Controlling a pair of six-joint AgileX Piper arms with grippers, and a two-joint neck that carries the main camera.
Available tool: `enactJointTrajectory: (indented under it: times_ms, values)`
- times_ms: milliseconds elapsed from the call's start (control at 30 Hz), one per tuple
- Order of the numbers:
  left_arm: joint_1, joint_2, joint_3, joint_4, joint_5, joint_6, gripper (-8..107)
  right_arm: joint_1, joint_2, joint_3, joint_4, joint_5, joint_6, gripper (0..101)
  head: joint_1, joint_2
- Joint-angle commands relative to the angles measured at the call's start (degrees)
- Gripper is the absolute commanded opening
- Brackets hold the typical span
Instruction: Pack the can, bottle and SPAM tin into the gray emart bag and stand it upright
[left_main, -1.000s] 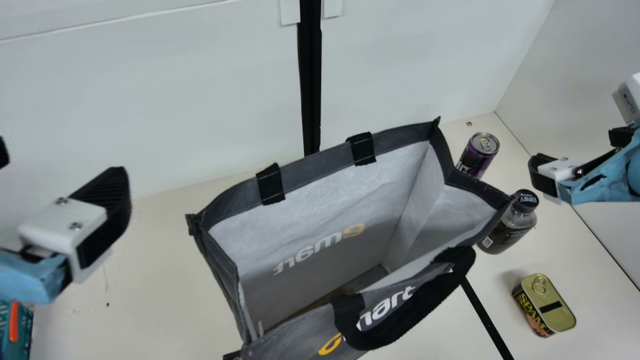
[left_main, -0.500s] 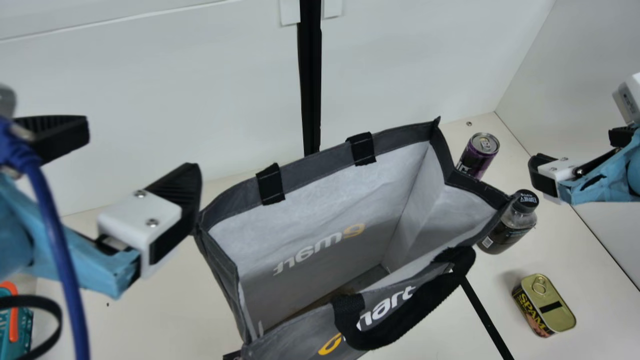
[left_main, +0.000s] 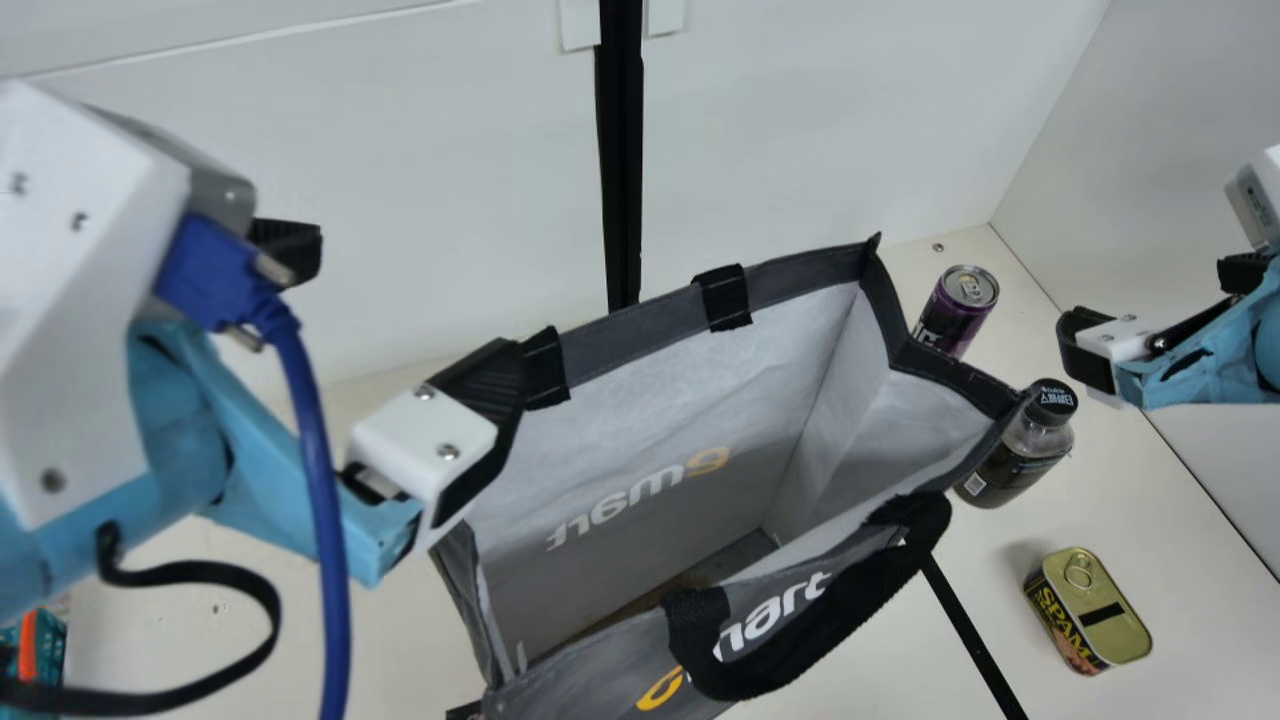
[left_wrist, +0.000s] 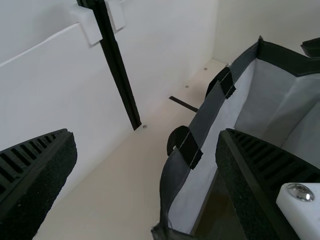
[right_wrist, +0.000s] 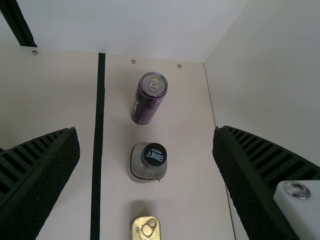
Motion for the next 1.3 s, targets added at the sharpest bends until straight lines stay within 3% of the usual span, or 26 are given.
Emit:
enactJointTrajectory:
  times_ms: [0,533,1267]
  values:
    - [-0.31,0.56,-0.39,-0.34,-0.01,0.27,90,0.00,0.00,0.00,0.00,0.00,0.00,95,-1.30,-0.05]
    - [-2.62,6.65,-3.11,-2.40,0.11,0.98,90,0.00,0.00,0.00,0.07,-0.06,0.00,95,-1.30,-0.05]
    - [-4.28,12.50,-3.02,-3.39,-2.13,2.53,90,0.00,0.00,0.00,-0.01,-0.06,0.00,95,-1.30,-0.05]
